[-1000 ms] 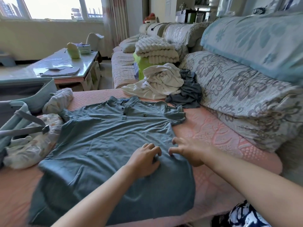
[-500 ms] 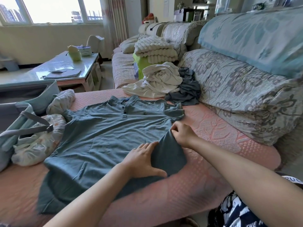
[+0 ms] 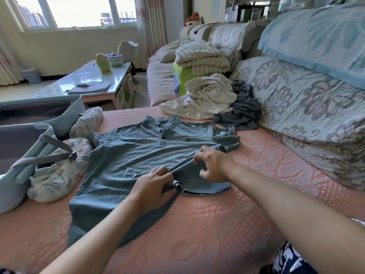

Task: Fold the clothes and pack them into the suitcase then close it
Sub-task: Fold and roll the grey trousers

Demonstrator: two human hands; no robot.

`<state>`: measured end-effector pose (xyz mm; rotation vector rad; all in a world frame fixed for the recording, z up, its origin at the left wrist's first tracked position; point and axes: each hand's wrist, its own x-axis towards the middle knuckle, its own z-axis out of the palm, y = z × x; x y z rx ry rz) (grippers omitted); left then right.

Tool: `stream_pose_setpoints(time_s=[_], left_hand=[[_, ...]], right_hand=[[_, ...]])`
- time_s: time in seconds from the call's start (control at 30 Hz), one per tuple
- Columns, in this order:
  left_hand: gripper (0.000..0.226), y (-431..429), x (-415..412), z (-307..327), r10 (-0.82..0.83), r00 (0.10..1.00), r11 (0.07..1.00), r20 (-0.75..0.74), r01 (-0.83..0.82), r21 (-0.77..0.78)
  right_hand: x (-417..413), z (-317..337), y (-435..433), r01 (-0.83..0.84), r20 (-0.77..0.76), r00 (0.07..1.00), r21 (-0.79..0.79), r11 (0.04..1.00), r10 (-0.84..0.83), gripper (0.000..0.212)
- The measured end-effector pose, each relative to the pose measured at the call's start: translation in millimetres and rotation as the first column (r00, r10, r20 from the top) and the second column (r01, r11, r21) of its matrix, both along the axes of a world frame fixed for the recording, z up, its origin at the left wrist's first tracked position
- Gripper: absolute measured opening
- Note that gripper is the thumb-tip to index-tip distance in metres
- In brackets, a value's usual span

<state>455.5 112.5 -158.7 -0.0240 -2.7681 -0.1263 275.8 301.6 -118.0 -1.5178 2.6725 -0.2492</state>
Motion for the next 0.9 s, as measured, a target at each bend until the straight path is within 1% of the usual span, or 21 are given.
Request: stream_pose_setpoints(time_s=[0.03,0.07,0.1,0.13,0.17,0.23,0.27,0.33,0.4,0.43,0.47,0.5,0.6,0.67,0.7,0.73,0.77,0.8,0.83,0.87,0.9], left_hand=[[0.042,1,5,-3,0.017,0.995,0.999,0.095,-0.014,-0.033],[0.059,2,9,-4,0.075,0.975,0.996,0.21,-0.066,-0.051],[0.073,2,12,-3,0.137,0.943,0.991,0.304,-0.128,-0.049],[0.08,1,14,-2,0.167,0.918,0.984,0.359,-0.176,-0.009],[0.081,1,13,0,0.167,0.911,0.977,0.378,-0.205,0.062],[0.075,-5,12,7,0.16,0.905,0.957,0.395,-0.241,0.165],[0.071,-9,11,12,0.172,0.891,0.952,0.42,-0.26,0.162],[0.053,-19,8,21,0.241,0.847,0.95,0.473,-0.306,0.063],[0.028,-29,0,33,0.352,0.812,0.934,0.465,-0.333,-0.126],[0.021,-35,-6,39,0.405,0.796,0.914,0.45,-0.35,-0.204],[0.022,-42,-14,46,0.452,0.78,0.892,0.432,-0.383,-0.241],[0.023,-48,-22,53,0.489,0.769,0.872,0.412,-0.426,-0.24],[0.024,-73,-59,78,0.587,0.725,0.808,0.361,-0.555,-0.199],[0.02,-87,-89,95,0.621,0.667,0.768,0.412,-0.622,-0.151],[0.016,-95,-105,101,0.606,0.648,0.764,0.461,-0.635,-0.112],[0.011,-101,-119,106,0.594,0.647,0.748,0.478,-0.663,-0.032],[0.007,-111,-133,110,0.587,0.674,0.723,0.449,-0.686,0.085],[0.009,-119,-143,113,0.589,0.716,0.687,0.374,-0.688,0.236],[0.018,-128,-153,113,0.611,0.752,0.667,0.247,-0.657,0.352],[0.03,-135,-163,113,0.623,0.769,0.674,0.141,-0.62,0.402],[0.039,-141,-170,111,0.61,0.786,0.687,0.103,-0.589,0.426]], right_hand=[[6,-2,-1,-0.068,0.043,0.997,0.101,0.993,0.064,0.045],[13,-5,-3,-0.114,0.052,0.993,0.21,0.971,0.105,0.055],[18,-7,-4,-0.123,0.031,0.992,0.286,0.95,0.119,0.062],[22,-9,-4,-0.111,0.001,0.993,0.302,0.947,0.117,0.063],[23,-10,-6,-0.093,-0.036,0.994,0.284,0.954,0.107,0.055],[20,-7,-10,-0.1,-0.155,0.977,0.267,0.958,0.145,0.031],[19,-5,-13,-0.102,-0.209,0.964,0.281,0.954,0.165,0.024],[13,1,-17,-0.088,-0.242,0.959,0.254,0.963,0.151,0.02],[2,8,-24,-0.042,-0.279,0.956,0.176,0.984,0.091,0.019],[-6,13,-29,-0.009,-0.306,0.951,0.137,0.991,0.051,0.019],[-15,19,-35,0.03,-0.324,0.946,0.093,0.995,0.002,0.02],[-24,25,-41,0.083,-0.317,0.946,0.037,0.996,-0.067,0.019],[-53,35,-64,0.27,-0.188,0.937,-0.138,0.953,-0.293,0.018],[-71,38,-81,0.383,-0.078,0.909,-0.235,0.893,-0.41,0.021],[-80,40,-91,0.434,-0.017,0.89,-0.277,0.857,-0.456,0.023],[-87,42,-100,0.478,0.048,0.87,-0.319,0.818,-0.49,0.024],[-97,44,-110,0.519,0.116,0.849,-0.359,0.775,-0.515,0.024],[-106,46,-119,0.556,0.182,0.827,-0.398,0.729,-0.532,0.024],[-115,47,-128,0.584,0.246,0.81,-0.427,0.69,-0.533,0.023],[-125,47,-136,0.597,0.305,0.802,-0.449,0.665,-0.515,0.023],[-133,44,-143,0.589,0.345,0.808,-0.449,0.672,-0.477,0.026]])
